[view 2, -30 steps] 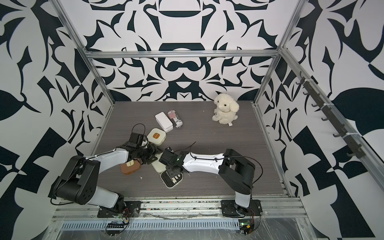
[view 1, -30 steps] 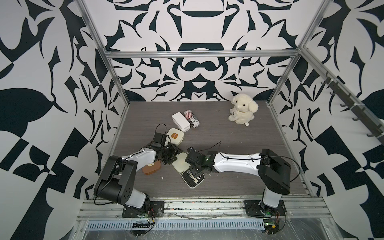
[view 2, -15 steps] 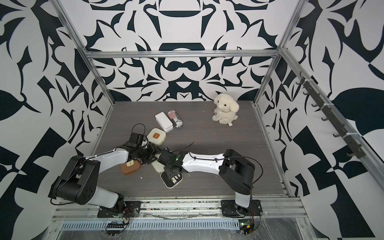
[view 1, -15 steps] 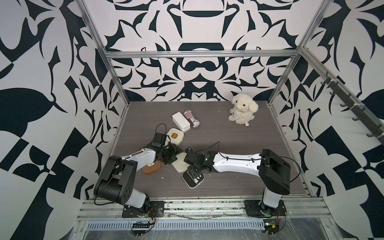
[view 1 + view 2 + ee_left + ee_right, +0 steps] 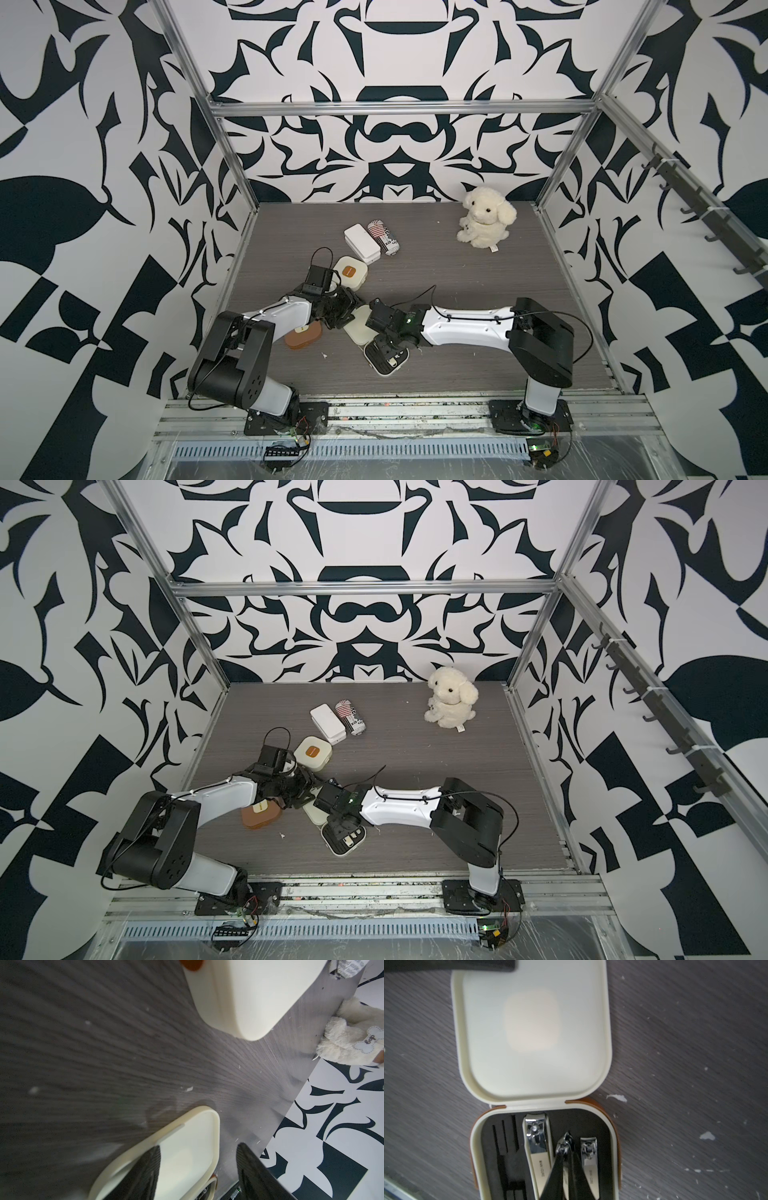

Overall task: Organize nail clipper sets
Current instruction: Adjust the nail clipper in the storage box.

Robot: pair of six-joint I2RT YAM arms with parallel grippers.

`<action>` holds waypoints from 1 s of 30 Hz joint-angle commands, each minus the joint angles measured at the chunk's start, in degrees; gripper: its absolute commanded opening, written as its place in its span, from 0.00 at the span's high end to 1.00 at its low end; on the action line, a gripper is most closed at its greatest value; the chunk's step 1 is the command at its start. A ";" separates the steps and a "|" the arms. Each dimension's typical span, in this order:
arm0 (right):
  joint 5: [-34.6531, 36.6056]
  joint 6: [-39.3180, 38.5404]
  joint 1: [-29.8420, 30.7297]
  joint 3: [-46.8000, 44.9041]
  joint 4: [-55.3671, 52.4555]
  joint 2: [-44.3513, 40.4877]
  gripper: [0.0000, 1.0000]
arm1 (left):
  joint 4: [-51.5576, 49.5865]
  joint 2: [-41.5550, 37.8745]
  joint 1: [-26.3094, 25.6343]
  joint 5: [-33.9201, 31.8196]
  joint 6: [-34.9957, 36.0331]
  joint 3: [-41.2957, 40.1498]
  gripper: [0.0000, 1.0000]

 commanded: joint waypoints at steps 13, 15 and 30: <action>0.52 0.34 0.20 -0.09 0.35 -0.81 0.93 | -11.69 -4.23 0.10 -2.82 3.63 3.17 0.28; 0.52 0.16 0.25 0.46 0.08 -1.03 0.94 | -13.84 -5.94 0.18 -3.29 4.56 4.55 0.26; 1.07 0.44 0.27 1.71 -2.36 -7.81 0.78 | -13.58 -6.32 3.85 -2.75 7.56 0.91 0.16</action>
